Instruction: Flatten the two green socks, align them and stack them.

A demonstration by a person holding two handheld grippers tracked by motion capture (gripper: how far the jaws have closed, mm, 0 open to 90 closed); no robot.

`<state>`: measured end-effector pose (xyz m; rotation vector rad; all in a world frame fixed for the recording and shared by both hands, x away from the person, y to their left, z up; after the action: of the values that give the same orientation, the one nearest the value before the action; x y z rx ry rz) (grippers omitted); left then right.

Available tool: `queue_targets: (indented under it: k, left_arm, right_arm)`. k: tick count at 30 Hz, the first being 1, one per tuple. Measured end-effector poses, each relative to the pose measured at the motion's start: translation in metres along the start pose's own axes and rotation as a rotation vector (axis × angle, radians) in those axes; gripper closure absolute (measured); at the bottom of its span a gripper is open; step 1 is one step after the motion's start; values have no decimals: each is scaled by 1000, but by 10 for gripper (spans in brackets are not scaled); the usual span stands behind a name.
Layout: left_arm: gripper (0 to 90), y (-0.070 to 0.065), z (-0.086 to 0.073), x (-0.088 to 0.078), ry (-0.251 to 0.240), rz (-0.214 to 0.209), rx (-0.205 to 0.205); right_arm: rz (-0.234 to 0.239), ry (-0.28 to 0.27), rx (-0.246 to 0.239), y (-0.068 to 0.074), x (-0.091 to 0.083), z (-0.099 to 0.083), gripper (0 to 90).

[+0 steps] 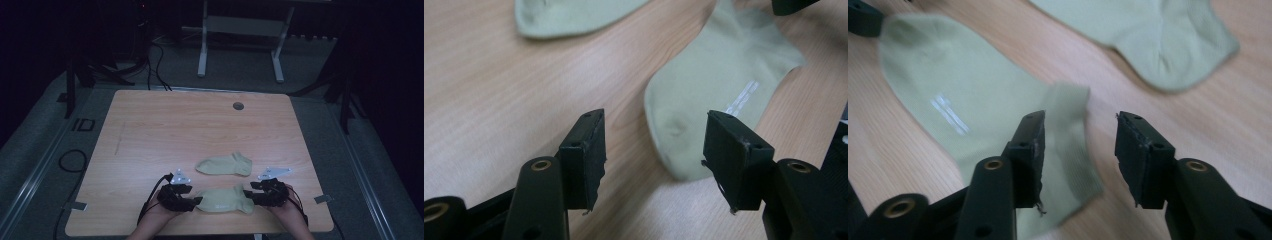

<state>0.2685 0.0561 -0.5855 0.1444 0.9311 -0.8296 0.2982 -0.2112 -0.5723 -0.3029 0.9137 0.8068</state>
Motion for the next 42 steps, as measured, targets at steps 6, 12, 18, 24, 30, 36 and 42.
queue_targets:
  k: [6, 12, 18, 24, 30, 36, 42]
  left_arm:
    - [447, -3, -7, 7, 10, 1, 4]
    - [590, -4, -9, 11, 14, 18, 20]
    - [778, -5, -10, 13, 5, 32, 20]
    - [878, -6, -9, 14, -22, 23, -8]
    - [886, -7, -1, 3, -70, 26, -14]
    - [886, -5, 10, -9, -103, 42, -11]
    - [886, -1, 23, -19, -127, 57, -7]
  right_arm:
    - [-23, 43, -9, 1, 6, -17, 568]
    - [-51, 53, -37, 3, 9, -21, 610]
    - [-60, 49, -48, 6, 8, -22, 771]
    - [-69, 54, -44, 8, 8, -22, 832]
    - [-54, 21, -34, 9, -3, -16, 840]
    - [-63, -34, -60, 11, -20, 3, 841]
    - [-79, -58, -67, 4, -30, 23, 840]
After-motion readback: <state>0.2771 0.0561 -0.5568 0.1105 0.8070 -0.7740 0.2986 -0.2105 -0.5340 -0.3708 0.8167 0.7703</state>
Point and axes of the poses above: each handheld gripper's, and its own axes: x roughly forward along the jaws, z roughly out of its top, y roughly to its left, the point moved 5 cm from there along x, roughly forward along the jaws, and after that the axes turned 4 degrees about y, right-handed, at the moved point
